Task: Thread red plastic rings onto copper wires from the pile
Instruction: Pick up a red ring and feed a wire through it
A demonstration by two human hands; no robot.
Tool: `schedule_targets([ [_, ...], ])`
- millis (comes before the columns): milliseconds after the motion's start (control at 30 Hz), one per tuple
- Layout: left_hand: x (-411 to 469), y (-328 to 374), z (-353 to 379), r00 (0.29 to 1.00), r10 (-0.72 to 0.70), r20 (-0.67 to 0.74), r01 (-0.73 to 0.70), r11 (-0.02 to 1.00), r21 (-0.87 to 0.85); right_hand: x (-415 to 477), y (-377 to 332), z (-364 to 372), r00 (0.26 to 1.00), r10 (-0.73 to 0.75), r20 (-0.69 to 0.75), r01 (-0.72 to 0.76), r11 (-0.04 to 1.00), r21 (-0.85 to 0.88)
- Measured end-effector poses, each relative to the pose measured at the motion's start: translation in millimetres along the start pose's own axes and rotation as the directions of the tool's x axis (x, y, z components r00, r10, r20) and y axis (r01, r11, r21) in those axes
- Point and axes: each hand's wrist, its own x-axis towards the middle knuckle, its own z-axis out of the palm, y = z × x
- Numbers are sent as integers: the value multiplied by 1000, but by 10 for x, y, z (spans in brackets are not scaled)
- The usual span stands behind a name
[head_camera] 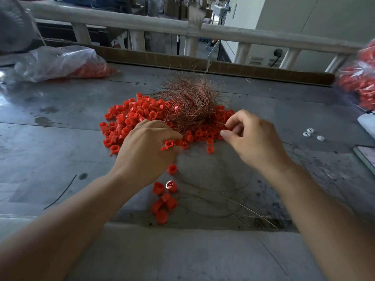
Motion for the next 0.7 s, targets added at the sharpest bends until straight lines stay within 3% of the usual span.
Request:
schedule_targets([
  [233,-60,43,-52,999,47,0,-47,999,-23,116,182,131,995,83,-56,-80,996,47],
  [533,-64,54,-62,999,36,13,-36,999,-28,128,126,147,976,47,-212,-13,987,159],
  [700,-85,55,-78,998,62,13,-62,998,-19,96,94,6,928,-6,-373,82,978,190],
])
